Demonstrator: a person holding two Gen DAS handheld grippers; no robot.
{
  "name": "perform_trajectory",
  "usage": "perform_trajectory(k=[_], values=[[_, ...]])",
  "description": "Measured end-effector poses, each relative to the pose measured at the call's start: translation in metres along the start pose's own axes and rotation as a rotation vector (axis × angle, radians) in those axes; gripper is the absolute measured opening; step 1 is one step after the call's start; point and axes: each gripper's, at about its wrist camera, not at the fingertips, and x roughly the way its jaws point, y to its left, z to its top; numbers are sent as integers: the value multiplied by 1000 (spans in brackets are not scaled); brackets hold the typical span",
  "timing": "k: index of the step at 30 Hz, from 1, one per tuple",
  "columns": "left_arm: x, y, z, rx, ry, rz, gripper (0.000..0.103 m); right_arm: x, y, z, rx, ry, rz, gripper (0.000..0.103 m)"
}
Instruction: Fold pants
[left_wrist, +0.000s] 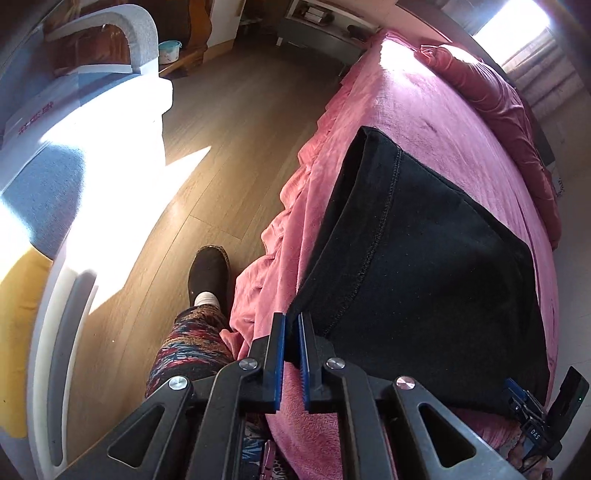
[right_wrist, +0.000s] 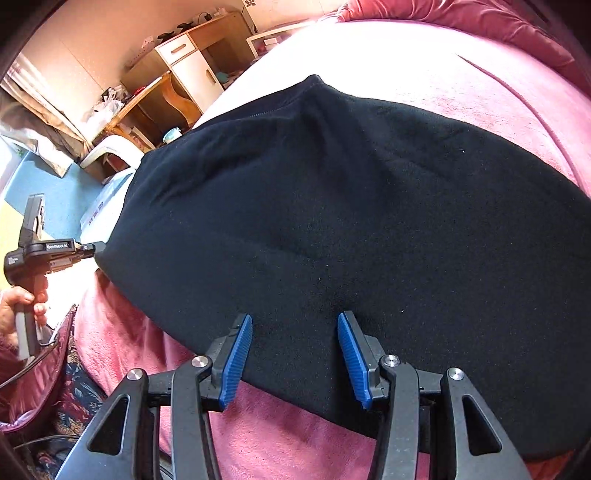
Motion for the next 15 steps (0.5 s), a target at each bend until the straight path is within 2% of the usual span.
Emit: perform_trajectory(k=[1, 2, 4, 5, 8, 10, 15], values=[[-4, 0, 1, 1, -6, 15, 13, -1, 1, 0, 0, -4, -2, 51], [-9, -1, 1, 0, -20, 43, 22, 1, 4, -1, -2, -7, 2, 54], [-28, -10, 4, 31, -100, 134, 25, 4, 7, -2, -12, -14, 6, 60], [-37, -18, 5, 58, -137, 147, 26, 5, 9, -3, -16, -16, 6, 61], [-60, -47, 4, 128, -243, 146, 31, 6, 12, -2, -16, -18, 9, 67], [-68, -71, -2, 183, -286, 141, 31, 6, 14, -2, -14, -21, 5, 71], [-65, -129, -26, 326, -323, 118, 31, 9, 29, 0, -41, -13, -9, 82]])
